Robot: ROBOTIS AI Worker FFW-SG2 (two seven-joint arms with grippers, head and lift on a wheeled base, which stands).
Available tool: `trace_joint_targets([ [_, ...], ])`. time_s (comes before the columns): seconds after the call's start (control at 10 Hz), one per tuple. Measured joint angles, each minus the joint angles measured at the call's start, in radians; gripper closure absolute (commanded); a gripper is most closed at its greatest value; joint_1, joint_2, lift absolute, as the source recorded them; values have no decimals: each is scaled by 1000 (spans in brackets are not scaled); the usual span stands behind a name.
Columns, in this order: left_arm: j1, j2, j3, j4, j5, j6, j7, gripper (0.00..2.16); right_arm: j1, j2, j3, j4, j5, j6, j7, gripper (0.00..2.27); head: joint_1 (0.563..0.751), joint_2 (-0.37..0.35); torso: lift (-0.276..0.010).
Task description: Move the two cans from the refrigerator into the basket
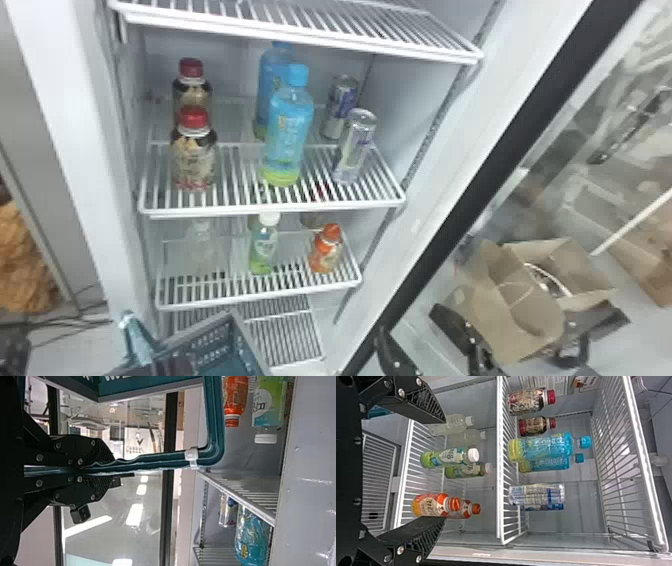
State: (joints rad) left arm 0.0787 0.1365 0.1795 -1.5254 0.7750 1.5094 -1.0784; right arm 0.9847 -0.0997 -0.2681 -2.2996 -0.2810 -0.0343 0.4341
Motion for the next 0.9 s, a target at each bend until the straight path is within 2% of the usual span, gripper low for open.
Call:
trace_joint_targets([
  [0.9, 5, 0, 4, 0, 5, 0, 0, 1191, -15, 0, -2, -1, -2, 0, -4, 202, 695, -350, -25],
])
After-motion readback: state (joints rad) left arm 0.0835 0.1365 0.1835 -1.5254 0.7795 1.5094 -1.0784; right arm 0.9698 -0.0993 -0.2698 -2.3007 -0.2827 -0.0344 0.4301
